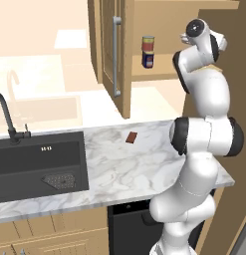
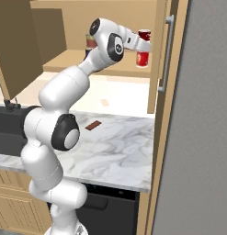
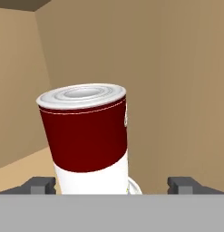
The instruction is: Stack two cans on top of the other two cans in the cabinet.
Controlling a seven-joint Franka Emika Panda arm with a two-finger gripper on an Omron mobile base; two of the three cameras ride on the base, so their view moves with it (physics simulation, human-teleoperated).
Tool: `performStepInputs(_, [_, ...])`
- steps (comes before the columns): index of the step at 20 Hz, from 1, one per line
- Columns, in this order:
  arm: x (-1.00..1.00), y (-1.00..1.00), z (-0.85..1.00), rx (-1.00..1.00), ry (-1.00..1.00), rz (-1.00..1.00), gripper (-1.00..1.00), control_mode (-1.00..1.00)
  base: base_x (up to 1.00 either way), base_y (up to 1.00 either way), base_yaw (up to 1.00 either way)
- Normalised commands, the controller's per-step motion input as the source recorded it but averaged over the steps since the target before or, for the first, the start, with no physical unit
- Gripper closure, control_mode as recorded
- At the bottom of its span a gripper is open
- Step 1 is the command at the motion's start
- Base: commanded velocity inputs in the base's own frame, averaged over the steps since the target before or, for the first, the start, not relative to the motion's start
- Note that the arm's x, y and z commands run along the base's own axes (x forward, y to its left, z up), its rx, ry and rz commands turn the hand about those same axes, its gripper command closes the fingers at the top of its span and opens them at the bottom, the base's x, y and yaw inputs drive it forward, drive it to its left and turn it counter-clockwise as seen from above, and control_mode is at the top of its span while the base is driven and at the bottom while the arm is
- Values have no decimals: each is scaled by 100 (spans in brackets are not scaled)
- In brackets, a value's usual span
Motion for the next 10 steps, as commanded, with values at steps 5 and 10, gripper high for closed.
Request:
performStepInputs(5, [-32, 6, -7, 0, -1, -4, -100, -100, 0, 0, 0])
performStepInputs(10, [-38, 23, -13, 0, 0, -9, -100, -100, 0, 0, 0])
